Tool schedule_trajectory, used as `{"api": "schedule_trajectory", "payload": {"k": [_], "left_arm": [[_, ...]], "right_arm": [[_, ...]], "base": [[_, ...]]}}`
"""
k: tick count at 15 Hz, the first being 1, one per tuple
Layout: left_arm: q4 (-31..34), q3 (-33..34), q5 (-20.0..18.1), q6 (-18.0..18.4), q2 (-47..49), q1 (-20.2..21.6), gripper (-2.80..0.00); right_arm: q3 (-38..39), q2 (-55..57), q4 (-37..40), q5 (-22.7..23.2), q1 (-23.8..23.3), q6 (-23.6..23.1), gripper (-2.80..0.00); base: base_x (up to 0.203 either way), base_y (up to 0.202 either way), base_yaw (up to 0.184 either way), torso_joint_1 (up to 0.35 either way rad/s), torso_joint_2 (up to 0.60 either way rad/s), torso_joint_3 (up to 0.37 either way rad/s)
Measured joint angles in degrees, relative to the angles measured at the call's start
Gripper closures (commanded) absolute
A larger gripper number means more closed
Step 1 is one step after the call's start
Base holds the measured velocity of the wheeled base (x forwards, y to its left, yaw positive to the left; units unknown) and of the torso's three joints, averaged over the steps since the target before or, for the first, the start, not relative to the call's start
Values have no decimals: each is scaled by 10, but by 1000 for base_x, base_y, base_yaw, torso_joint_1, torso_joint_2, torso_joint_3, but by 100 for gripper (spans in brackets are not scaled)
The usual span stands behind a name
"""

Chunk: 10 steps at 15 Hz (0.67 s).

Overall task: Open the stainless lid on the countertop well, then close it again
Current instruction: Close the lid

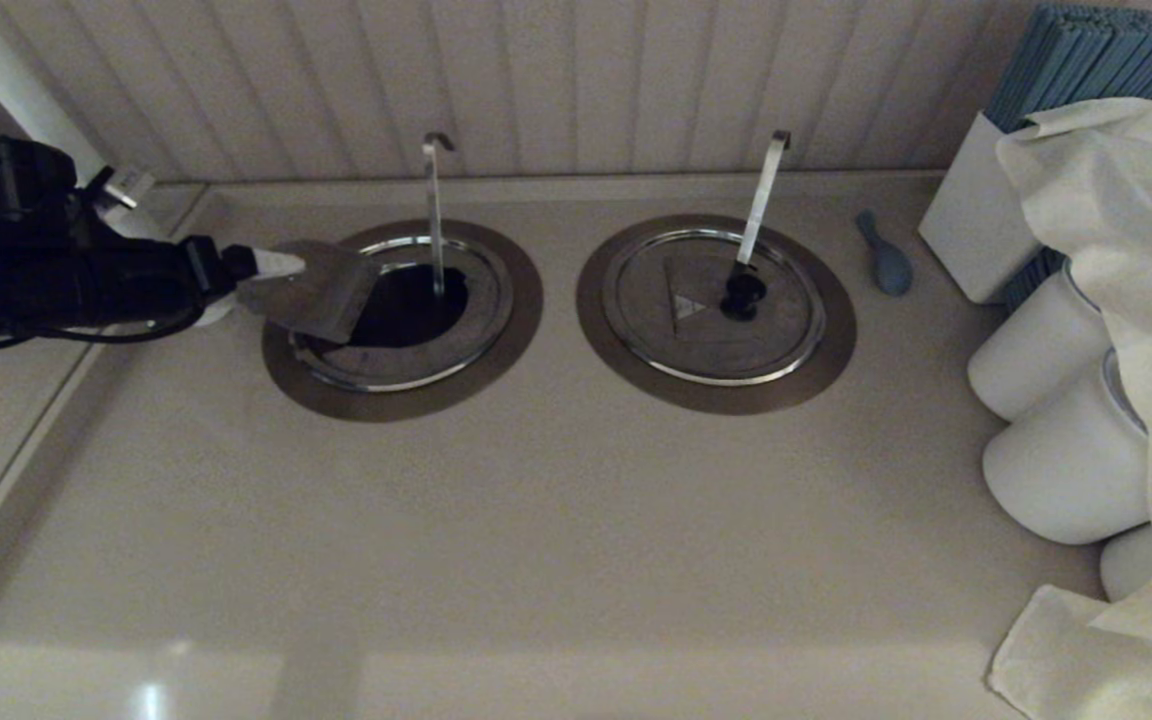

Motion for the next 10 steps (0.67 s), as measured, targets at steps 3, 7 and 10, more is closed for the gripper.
{"api": "schedule_trajectory", "payload": {"k": [3, 7, 10], "left_arm": [[0, 0, 0, 0, 4, -2, -280], [-10, 0, 1, -3, 5, -8, -280], [-14, 2, 1, -10, 5, -9, -280]], "right_arm": [[0, 0, 0, 0, 0, 0, 0], [0, 0, 0, 0, 0, 0, 0], [0, 0, 0, 0, 0, 0, 0]], "base": [[0, 0, 0, 0, 0, 0], [0, 0, 0, 0, 0, 0], [0, 0, 0, 0, 0, 0]]}}
